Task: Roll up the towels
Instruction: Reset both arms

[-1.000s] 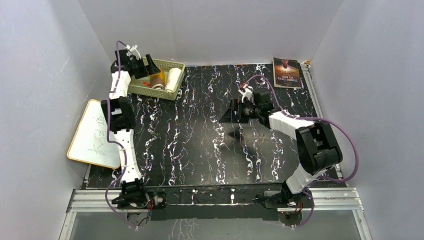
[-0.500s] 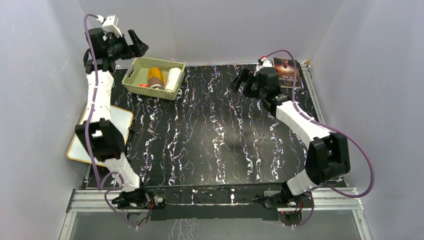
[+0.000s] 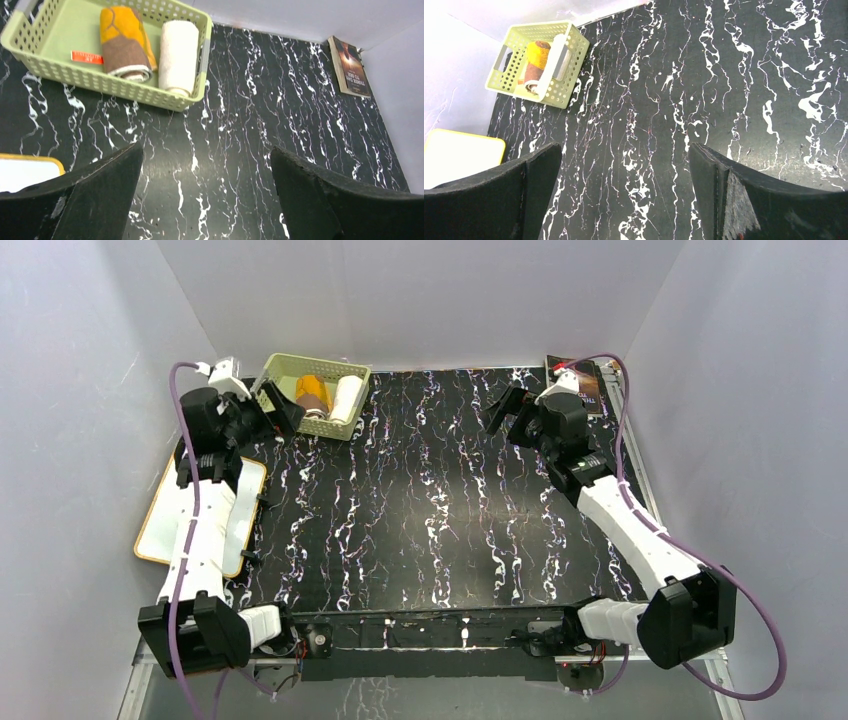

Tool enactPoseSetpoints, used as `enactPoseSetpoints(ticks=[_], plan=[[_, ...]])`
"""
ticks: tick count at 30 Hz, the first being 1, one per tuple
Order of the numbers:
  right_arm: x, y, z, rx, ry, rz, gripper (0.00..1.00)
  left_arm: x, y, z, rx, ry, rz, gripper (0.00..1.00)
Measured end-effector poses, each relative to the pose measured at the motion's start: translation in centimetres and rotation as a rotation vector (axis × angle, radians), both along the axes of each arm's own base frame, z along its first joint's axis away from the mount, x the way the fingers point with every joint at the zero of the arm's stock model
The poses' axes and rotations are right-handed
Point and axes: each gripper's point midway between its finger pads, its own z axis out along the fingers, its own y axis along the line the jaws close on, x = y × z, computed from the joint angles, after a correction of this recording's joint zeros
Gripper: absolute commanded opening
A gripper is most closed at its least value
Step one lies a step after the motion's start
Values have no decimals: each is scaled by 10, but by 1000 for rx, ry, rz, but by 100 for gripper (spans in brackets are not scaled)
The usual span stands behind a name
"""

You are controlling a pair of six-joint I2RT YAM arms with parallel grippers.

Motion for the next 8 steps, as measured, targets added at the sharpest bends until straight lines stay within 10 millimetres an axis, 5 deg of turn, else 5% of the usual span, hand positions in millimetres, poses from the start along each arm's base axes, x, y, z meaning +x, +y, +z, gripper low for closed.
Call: enactPoseSetpoints(ticks=[8], plan=[[-2, -3, -2, -42, -10, 11, 98, -11, -2, -18, -15, 38, 4, 98]])
